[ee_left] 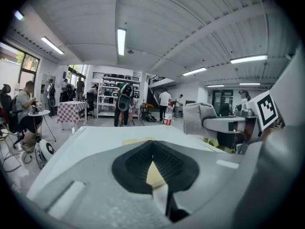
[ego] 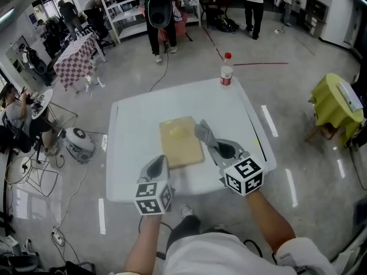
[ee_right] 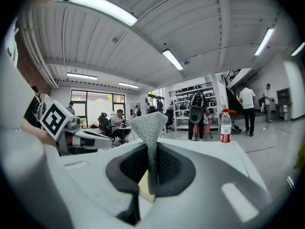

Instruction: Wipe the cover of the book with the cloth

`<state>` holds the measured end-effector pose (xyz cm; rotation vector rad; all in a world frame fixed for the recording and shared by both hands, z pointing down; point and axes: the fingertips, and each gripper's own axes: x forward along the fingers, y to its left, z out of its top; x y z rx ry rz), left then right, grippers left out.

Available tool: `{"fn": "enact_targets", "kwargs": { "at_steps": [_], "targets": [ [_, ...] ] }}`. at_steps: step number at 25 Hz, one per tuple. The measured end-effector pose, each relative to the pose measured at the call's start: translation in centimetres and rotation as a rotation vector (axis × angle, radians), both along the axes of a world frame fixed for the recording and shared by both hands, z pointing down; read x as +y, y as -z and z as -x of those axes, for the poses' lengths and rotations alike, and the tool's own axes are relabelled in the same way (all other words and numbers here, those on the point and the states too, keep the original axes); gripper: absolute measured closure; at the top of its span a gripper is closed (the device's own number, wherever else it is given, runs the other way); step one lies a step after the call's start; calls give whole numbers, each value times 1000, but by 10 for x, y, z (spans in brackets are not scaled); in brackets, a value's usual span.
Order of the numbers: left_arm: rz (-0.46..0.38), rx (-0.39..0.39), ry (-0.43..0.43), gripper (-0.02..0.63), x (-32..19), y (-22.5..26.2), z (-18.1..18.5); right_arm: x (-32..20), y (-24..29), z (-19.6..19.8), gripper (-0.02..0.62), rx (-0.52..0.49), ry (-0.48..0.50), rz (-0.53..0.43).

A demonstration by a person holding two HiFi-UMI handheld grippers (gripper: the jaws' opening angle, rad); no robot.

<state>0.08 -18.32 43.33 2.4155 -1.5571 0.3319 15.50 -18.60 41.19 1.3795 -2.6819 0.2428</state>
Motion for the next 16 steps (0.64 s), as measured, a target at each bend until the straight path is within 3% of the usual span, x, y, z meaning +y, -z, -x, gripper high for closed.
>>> {"fn": "enact_targets", "kwargs": {
  "at_steps": [16],
  "targets": [
    [3, -17, -29, 600, 13, 2, -22, 12, 5, -6, 578, -4, 4, 0]
  ]
}}
